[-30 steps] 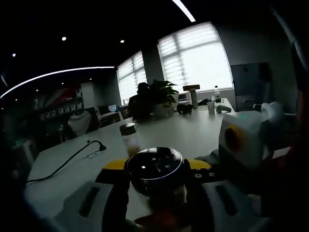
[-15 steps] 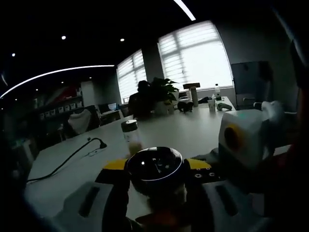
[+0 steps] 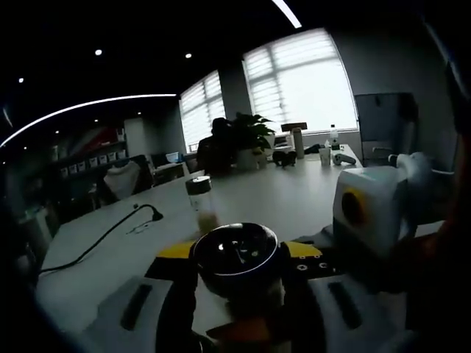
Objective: Rotate the seasoning bottle until the label or dispensing opening points toward the visible target arrow and the bottle remains upright within the marked orientation range
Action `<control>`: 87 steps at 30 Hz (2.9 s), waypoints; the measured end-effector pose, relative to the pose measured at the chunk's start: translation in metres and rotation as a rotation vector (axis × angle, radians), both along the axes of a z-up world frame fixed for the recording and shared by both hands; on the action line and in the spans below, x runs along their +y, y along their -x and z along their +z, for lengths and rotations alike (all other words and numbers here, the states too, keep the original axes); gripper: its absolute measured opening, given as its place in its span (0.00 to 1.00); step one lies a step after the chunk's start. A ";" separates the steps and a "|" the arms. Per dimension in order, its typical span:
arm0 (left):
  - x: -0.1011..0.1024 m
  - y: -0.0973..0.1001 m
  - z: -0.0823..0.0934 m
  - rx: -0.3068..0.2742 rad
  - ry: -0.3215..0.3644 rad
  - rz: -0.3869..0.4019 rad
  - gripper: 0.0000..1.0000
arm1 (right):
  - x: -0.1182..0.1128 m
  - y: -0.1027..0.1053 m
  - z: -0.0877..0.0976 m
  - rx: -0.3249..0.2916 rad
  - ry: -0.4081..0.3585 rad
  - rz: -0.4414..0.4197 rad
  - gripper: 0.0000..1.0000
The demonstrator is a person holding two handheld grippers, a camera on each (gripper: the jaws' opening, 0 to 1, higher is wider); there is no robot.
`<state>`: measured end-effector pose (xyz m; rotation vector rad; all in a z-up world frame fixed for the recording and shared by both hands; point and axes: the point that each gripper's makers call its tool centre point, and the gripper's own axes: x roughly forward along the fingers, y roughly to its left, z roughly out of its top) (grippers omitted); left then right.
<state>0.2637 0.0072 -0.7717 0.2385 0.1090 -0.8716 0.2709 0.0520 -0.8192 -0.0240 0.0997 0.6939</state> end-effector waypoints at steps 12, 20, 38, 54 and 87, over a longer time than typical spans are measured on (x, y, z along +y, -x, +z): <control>0.006 0.004 0.010 -0.056 -0.009 0.020 0.49 | 0.003 0.005 -0.003 0.001 0.009 0.033 0.45; 0.021 0.009 0.021 -0.046 0.034 0.034 0.49 | -0.006 0.014 -0.010 0.019 0.028 0.028 0.46; 0.075 0.014 0.041 -0.074 0.097 0.164 0.48 | -0.016 0.025 -0.012 0.029 0.033 0.019 0.43; 0.104 0.011 0.032 -0.046 0.100 0.257 0.47 | -0.031 0.032 -0.010 0.019 0.054 -0.001 0.41; 0.124 0.014 0.016 -0.008 0.085 0.322 0.45 | -0.065 0.030 -0.013 0.013 0.093 -0.076 0.40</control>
